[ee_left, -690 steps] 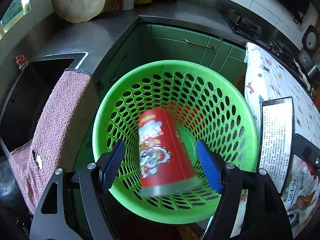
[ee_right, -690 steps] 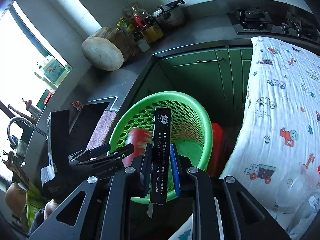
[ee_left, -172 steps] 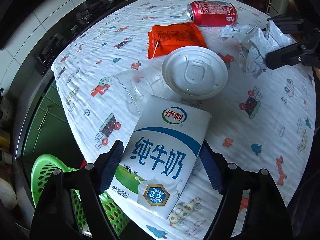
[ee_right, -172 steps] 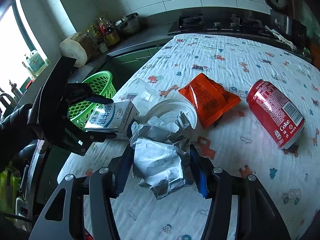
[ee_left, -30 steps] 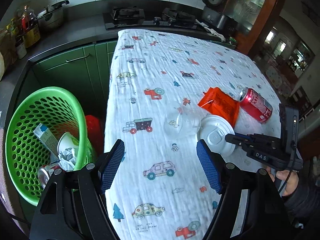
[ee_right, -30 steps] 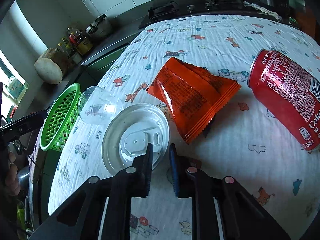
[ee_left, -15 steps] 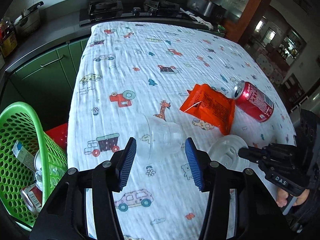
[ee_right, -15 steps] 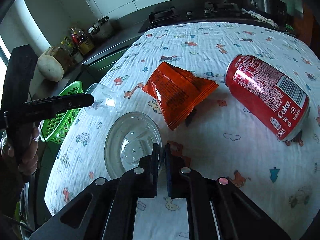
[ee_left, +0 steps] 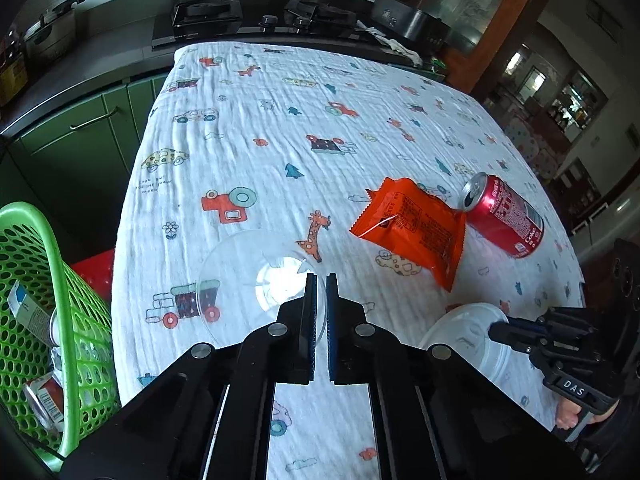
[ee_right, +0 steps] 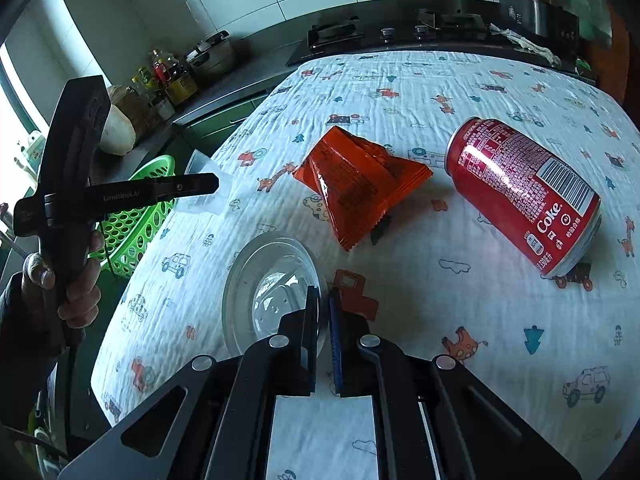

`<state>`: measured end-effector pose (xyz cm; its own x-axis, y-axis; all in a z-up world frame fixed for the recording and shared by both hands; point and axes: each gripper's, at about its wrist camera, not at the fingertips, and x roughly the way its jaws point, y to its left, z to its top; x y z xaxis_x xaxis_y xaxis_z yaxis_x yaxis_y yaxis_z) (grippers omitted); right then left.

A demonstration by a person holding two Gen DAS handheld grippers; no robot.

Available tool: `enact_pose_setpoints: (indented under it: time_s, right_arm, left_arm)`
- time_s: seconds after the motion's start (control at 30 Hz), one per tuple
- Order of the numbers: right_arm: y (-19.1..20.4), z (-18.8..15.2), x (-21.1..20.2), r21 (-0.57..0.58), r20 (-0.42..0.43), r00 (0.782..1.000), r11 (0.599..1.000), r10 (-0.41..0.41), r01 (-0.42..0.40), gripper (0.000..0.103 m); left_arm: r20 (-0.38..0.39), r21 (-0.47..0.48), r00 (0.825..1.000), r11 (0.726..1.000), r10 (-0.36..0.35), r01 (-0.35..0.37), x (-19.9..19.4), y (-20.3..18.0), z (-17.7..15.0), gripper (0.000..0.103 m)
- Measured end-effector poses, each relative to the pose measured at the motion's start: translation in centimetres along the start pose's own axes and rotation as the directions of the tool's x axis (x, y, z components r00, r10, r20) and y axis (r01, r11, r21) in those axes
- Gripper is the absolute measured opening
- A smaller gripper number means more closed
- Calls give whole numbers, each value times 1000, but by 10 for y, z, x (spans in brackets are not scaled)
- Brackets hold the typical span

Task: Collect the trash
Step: 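Grasp the white plastic lid with the right tool while the left tool grasps the clear cup, then carry the clear cup with the left tool and lid with the right into the basket, release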

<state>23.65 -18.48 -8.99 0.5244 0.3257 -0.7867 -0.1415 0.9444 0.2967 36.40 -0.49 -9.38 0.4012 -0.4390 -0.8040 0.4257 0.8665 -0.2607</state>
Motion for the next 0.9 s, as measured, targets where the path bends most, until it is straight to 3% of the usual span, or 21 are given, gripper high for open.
enact_pose_setpoints:
  time_s: [0.27, 0.47, 0.67, 0.9]
  right_arm:
    - [17, 13, -1, -48, 12, 999, 998, 38, -38, 6]
    - [46, 34, 5, -119, 19, 996, 989, 89, -86, 6]
    - [88, 56, 14, -189, 20, 989, 972, 149, -142, 6]
    - [144, 81, 33, -263, 12, 981, 947, 196, -186, 6]
  left_arm:
    - [73, -1, 995, 998, 65, -65, -43, 10, -7, 2]
    - [130, -56, 974, 982, 187, -181, -93, 50, -12, 2]
    - [102, -165, 936, 934, 335, -317, -126, 118, -27, 3]
    - [2, -278, 906, 870, 424, -407, -133, 194, -52, 4]
